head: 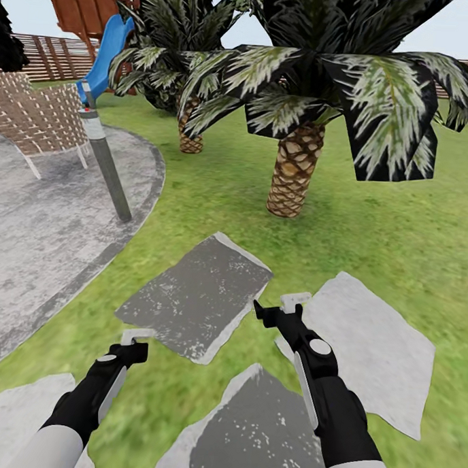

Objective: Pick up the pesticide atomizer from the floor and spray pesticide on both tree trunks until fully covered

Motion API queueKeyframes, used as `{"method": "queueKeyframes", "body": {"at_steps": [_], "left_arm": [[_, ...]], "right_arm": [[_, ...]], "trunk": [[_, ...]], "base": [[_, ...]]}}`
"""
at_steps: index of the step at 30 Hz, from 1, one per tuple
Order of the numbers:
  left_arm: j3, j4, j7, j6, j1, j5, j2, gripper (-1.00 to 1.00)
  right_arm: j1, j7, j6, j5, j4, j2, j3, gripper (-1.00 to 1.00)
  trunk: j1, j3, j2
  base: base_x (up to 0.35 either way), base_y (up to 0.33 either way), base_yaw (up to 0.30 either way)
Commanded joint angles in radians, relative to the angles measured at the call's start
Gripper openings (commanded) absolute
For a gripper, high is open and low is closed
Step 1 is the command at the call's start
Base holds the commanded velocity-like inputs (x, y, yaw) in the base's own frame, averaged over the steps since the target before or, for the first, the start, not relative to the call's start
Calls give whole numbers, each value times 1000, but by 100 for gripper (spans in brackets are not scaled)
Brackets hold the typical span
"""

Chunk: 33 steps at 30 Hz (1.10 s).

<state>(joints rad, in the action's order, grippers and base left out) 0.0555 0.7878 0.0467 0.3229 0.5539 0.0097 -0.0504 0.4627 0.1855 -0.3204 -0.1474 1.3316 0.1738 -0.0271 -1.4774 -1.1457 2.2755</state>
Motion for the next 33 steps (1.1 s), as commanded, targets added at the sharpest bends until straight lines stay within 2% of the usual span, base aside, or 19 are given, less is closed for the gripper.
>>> {"method": "queueKeyframes", "body": {"at_steps": [1,11,19,33], "left_arm": [[0,2,2,6,0,1,0,-100],[0,2,2,5,0,1,0,-100],[0,1,2,6,0,1,0,-100],[1,2,4,2,0,2,0,-100]], "right_arm": [[1,6,-5,-11,1,1,1,100],[1,6,-5,-11,1,1,1,100],[1,6,-5,-11,1,1,2,100],[1,6,-5,-11,1,1,2,100]], "trunk": [[0,0,0],[0,8,0],[31,40,-56],[31,51,-56]], "base": [[0,0,-289],[0,0,-288],[0,0,-288],[0,0,-288]]}}
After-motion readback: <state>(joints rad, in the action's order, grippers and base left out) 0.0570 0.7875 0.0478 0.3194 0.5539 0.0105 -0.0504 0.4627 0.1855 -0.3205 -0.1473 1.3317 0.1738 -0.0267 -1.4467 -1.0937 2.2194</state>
